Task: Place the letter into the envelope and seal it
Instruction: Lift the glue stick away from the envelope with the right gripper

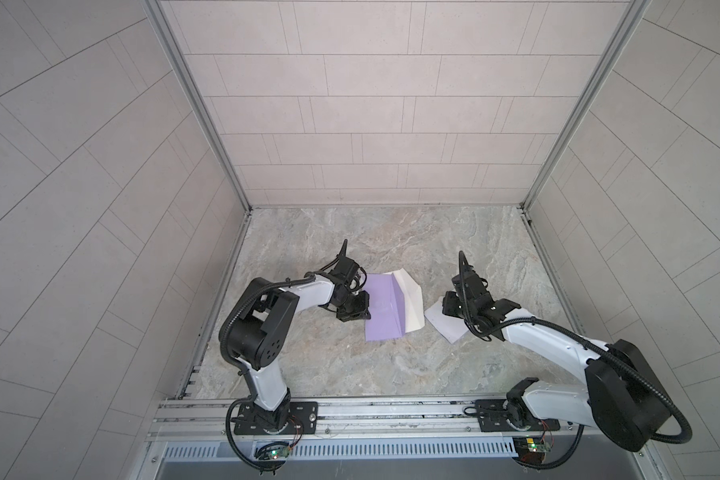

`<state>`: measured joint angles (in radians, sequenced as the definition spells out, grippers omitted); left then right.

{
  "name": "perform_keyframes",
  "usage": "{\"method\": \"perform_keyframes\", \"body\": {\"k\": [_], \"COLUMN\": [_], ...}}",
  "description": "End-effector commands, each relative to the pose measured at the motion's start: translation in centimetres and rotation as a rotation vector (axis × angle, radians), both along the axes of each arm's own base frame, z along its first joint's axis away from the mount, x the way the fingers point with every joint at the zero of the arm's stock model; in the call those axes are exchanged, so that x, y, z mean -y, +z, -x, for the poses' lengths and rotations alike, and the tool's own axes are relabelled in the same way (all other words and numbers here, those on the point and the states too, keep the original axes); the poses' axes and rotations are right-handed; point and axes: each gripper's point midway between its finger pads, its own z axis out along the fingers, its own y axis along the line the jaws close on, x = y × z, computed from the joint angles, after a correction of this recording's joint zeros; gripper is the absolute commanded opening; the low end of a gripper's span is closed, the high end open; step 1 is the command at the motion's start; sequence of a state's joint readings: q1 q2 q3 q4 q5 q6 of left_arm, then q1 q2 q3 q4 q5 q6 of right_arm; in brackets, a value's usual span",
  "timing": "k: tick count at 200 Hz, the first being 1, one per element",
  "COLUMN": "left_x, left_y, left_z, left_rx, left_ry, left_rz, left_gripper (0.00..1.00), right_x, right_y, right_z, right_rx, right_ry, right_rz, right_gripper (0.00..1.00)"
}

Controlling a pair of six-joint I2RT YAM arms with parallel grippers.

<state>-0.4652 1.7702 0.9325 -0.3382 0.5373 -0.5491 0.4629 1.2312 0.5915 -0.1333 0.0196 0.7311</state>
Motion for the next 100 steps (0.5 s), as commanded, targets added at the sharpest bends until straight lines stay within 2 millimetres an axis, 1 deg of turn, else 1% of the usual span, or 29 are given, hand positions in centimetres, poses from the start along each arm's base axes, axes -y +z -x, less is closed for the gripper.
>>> {"method": "perform_keyframes", "body": {"k": [1, 22, 45, 63, 76, 93, 100], "left_x": [-1.7, -1.5, -1.5, -1.5, -1.5, -1.5, -1.6], "left_y": [-2.0, -2.0, -1.9, -1.8, -1.7, -1.7, -1.8], "left_z": [1.4, 1.4, 1.5, 1.6, 1.6, 1.6, 1.7], "left_rx": [-0.065, -0.064, -0.063, -0.061, -0.06, -0.061, -0.064], "left_ry": [0.007, 0.001, -0.003, -0.008, -0.01, -0.012, -0.015], "left_rz": [-0.108, -0.105, -0.108, -0.11, -0.11, -0.11, -0.111], "left_gripper": [0.0, 0.0, 0.0, 0.0, 0.0, 0.0, 0.0], "right_x": [-1.3, -2.3, -4.0, -5.1, -5.7, -5.7, -5.7], "right_y": [2.8, 2.3, 1.7, 0.7, -0.2, -1.4, -1.8], "right_z": [-1.5, -1.8, -2.5, -2.8, -2.5, -1.8, -1.4], "right_rx": [0.132, 0.129, 0.117, 0.09, 0.058, 0.017, 0.005], "right_ry": [0.022, 0.054, 0.106, 0.133, 0.146, 0.137, 0.133], "right_rz": [-0.084, -0.108, -0.159, -0.185, -0.194, -0.186, -0.184], "right_gripper": [0.0, 0.0, 0.0, 0.0, 0.0, 0.0, 0.03]}}
